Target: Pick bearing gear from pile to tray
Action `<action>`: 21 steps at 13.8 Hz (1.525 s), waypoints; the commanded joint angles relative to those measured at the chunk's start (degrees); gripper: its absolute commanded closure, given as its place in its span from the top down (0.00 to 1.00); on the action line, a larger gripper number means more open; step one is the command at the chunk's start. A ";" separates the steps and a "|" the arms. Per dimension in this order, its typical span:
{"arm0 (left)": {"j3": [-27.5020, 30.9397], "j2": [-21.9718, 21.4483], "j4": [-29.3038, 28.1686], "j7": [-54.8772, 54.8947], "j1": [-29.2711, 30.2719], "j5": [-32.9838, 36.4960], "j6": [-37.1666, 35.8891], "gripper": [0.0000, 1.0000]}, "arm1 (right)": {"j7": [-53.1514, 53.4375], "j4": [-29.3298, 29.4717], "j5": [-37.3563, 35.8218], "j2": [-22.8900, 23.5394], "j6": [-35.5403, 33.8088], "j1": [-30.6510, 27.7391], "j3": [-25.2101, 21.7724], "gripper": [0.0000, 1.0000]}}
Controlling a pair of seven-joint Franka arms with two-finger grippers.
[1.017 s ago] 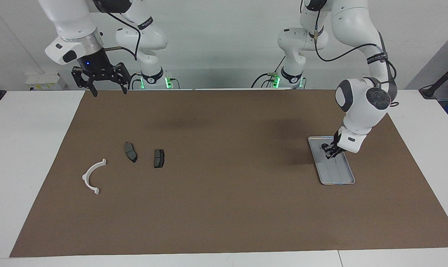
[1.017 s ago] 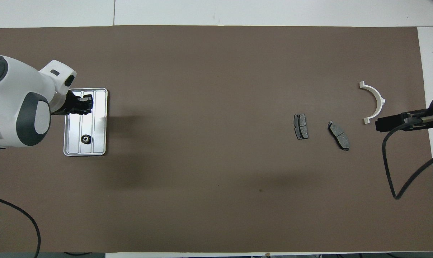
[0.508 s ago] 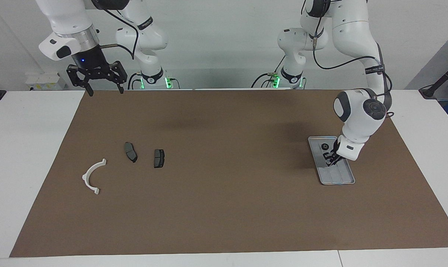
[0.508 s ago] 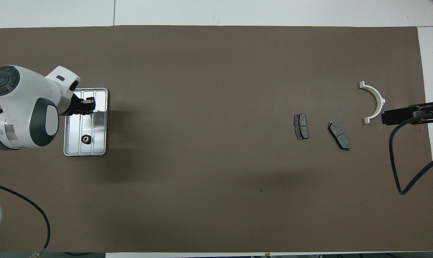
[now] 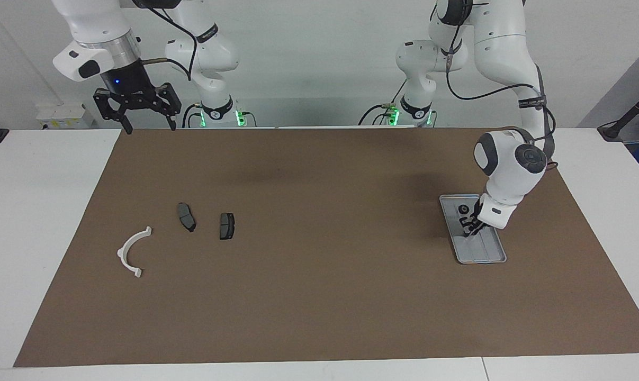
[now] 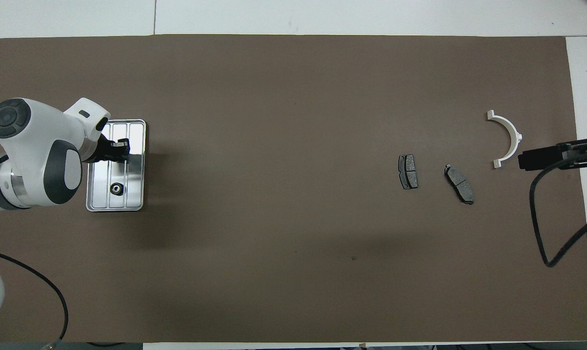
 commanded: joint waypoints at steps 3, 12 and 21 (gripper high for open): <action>-0.54 -0.67 -1.33 1.56 1.51 0.56 1.49 0.00 | -0.57 0.82 0.59 0.45 -1.11 -0.74 0.53 1.00; -0.54 -0.85 -2.92 1.47 1.51 0.56 3.52 1.00 | 1.00 0.65 0.59 0.27 -0.59 -0.74 0.53 1.00; -0.54 -14.36 11.93 1.47 1.07 0.47 -32.06 1.00 | 2.59 0.65 0.59 0.27 -0.49 -1.09 0.53 1.00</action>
